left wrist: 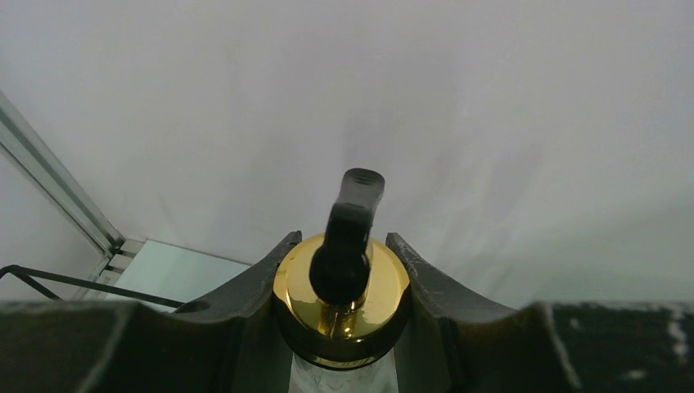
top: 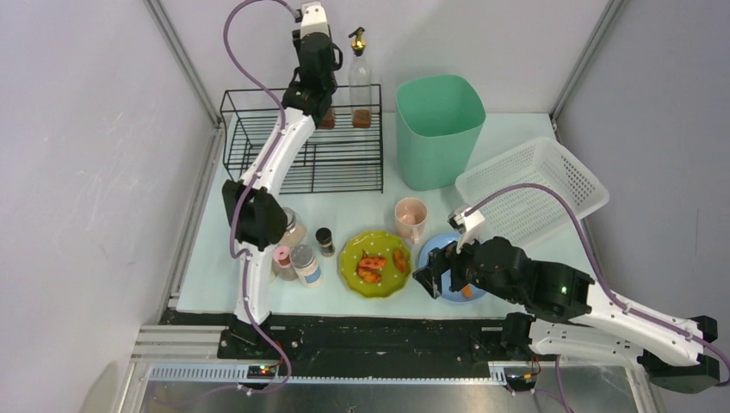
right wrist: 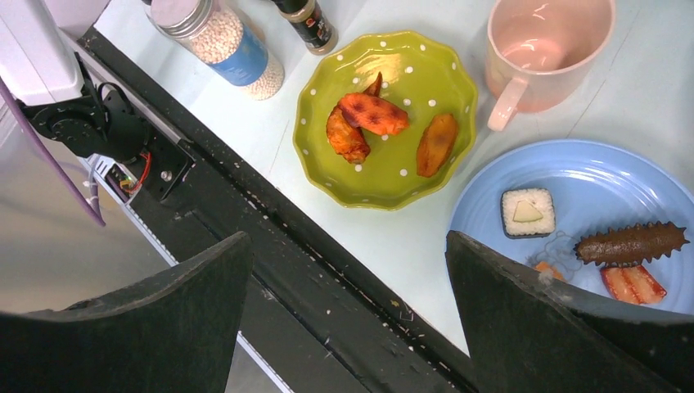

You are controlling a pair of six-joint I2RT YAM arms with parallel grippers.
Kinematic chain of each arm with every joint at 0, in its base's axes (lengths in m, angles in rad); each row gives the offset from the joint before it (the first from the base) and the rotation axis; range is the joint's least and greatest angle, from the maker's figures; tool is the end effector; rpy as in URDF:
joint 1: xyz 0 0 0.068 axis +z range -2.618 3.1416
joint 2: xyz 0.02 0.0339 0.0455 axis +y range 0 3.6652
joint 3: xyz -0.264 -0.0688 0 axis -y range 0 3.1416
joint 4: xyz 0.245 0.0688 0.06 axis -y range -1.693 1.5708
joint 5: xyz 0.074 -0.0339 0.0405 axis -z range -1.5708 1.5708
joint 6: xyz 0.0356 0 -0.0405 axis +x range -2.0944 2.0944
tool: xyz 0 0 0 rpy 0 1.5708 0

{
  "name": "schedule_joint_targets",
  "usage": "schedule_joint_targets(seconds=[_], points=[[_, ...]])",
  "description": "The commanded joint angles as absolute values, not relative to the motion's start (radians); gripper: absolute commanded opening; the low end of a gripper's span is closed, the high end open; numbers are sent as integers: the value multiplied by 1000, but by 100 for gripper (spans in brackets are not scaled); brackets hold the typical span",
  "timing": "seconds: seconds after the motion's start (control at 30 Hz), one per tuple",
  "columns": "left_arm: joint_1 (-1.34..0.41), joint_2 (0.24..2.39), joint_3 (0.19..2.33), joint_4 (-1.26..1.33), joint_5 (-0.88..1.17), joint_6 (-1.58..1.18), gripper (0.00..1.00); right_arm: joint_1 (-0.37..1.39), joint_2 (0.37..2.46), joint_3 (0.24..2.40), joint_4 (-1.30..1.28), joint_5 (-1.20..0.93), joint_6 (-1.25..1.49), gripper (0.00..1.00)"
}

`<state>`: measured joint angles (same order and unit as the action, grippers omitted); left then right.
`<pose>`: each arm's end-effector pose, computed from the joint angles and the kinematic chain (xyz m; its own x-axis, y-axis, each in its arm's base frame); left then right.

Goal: Clear the kitchen counter

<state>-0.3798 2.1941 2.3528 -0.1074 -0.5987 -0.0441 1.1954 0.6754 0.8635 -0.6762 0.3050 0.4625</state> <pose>0.4809 -0.1704 0.4311 0.0571 -0.0620 -0.9964 -0.2142 0.9741 -0.0729 0.0608 0.1252 0.3327 -0.5064 -0.1243 -0.8533 -0.6304 0.7285 0.2681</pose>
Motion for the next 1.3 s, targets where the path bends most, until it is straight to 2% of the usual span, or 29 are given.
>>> schedule_joint_targets(seconds=[0.0,0.5,0.53,0.57,0.67,0.73,0.8,0.93,1.27], points=[[-396,2184,2370,-38,-619,-43,0,1197,657,859,-667,301,474,92],[-422,2168,2307,-40,-642,-43,2,1208,637,859,-679,308,474,91],[-423,2157,2294,-40,-644,-47,5,1208,637,859,-677,308,473,91],[-422,2151,2286,-38,-647,-48,17,1208,636,859,-675,309,470,91],[-423,2112,2233,-33,-650,-50,33,1208,632,859,-668,307,472,91],[-423,2088,2198,-19,-650,-45,49,1210,628,859,-667,305,477,91],[-424,2067,2175,-15,-646,-39,57,1212,629,859,-669,308,480,91],[-423,2028,2148,-13,-640,-24,68,1213,638,859,-685,332,478,92],[-436,1798,1979,-37,-626,-117,86,1216,622,859,-718,362,496,92]])
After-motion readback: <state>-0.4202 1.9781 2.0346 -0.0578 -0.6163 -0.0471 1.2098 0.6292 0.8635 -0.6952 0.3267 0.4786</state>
